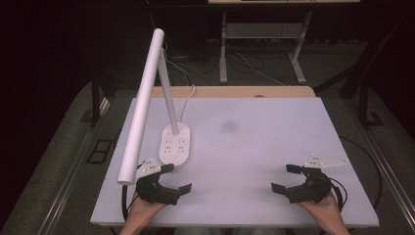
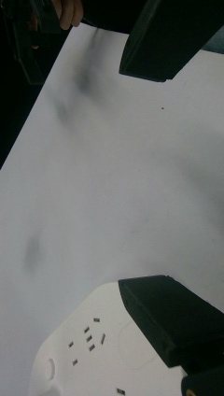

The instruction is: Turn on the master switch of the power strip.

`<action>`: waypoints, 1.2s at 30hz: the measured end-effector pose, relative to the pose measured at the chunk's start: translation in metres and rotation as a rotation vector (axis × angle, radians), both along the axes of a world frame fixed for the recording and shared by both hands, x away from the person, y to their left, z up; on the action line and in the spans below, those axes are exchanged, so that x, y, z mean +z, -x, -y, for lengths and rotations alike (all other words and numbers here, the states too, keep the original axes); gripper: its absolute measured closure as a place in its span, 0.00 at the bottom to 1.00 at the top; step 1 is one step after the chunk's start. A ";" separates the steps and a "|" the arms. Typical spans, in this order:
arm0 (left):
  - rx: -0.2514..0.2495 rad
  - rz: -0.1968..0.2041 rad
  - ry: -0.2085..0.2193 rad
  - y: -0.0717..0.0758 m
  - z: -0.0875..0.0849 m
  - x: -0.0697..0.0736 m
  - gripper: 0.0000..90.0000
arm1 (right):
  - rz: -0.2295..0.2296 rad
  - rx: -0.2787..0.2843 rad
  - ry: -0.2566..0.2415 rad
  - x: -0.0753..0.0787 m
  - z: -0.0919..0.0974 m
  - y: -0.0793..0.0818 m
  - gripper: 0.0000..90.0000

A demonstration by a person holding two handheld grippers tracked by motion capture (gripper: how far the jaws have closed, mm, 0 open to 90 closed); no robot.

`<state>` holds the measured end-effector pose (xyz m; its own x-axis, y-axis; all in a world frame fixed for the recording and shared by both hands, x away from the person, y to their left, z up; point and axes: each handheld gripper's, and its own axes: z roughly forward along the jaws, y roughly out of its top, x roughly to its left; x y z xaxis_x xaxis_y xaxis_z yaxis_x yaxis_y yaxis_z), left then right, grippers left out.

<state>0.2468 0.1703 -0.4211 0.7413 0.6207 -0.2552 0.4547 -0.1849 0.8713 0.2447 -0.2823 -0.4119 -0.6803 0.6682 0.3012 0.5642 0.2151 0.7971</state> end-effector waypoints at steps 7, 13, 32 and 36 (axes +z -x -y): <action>-0.005 -0.002 0.000 0.000 0.000 0.000 0.00 | -0.008 0.008 0.003 0.000 -0.001 0.001 0.00; -0.005 -0.006 0.000 0.000 -0.001 0.000 0.00 | -0.008 0.006 0.000 -0.001 0.000 0.001 0.00; -0.043 -0.018 -0.005 -0.003 0.000 0.005 0.01 | -0.029 0.014 0.013 -0.002 0.001 0.001 0.00; -0.050 -0.036 -0.020 -0.004 0.002 0.009 0.01 | -0.027 0.012 0.014 -0.003 0.002 0.001 0.00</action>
<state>0.2509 0.1687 -0.4123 0.7625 0.5880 -0.2699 0.4750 -0.2254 0.8506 0.2433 -0.2838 -0.4144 -0.6800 0.6642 0.3104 0.5827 0.2327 0.7786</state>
